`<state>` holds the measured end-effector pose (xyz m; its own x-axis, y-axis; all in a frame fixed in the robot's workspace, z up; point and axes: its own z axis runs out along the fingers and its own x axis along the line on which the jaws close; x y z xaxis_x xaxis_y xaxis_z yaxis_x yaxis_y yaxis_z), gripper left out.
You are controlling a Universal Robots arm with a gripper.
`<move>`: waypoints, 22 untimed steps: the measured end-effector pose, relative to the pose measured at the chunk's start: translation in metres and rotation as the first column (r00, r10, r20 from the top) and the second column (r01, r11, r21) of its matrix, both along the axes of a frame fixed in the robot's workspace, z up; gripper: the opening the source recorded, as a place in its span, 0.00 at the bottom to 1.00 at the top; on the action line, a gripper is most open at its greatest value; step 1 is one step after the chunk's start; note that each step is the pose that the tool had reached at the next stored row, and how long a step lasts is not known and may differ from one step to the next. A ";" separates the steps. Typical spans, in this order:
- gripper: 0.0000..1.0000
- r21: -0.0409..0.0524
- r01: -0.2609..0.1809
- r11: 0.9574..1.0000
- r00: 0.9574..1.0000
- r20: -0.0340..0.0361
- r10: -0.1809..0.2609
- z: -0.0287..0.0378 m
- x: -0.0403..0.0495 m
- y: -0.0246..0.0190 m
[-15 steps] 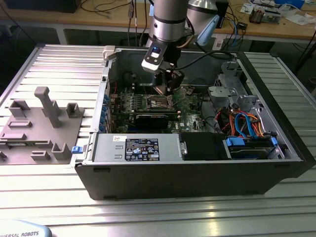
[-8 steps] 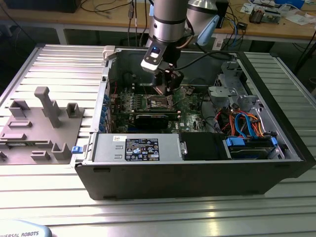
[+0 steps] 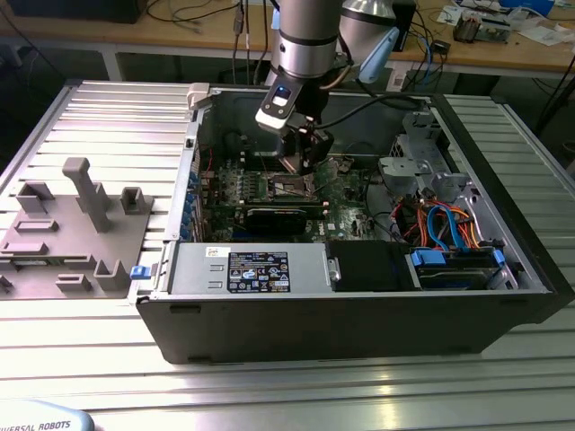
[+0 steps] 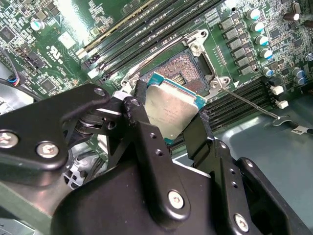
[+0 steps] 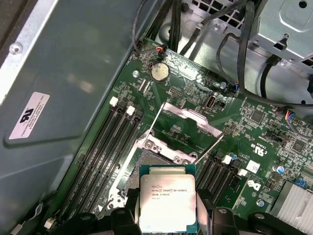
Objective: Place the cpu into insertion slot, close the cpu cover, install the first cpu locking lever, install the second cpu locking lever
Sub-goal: 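Place the cpu into insertion slot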
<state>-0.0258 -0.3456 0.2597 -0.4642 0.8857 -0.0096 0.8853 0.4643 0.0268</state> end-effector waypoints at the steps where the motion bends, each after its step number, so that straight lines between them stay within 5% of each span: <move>1: 0.54 0.000 0.002 1.000 1.000 0.000 -0.002 -0.0002 0.0000 0.0000; 10: 0.54 0.000 0.037 0.999 0.999 0.000 -0.037 -0.0022 0.0000 0.0002; 22: 0.54 -0.009 0.130 0.991 0.991 0.001 -0.130 -0.0042 0.0000 0.0003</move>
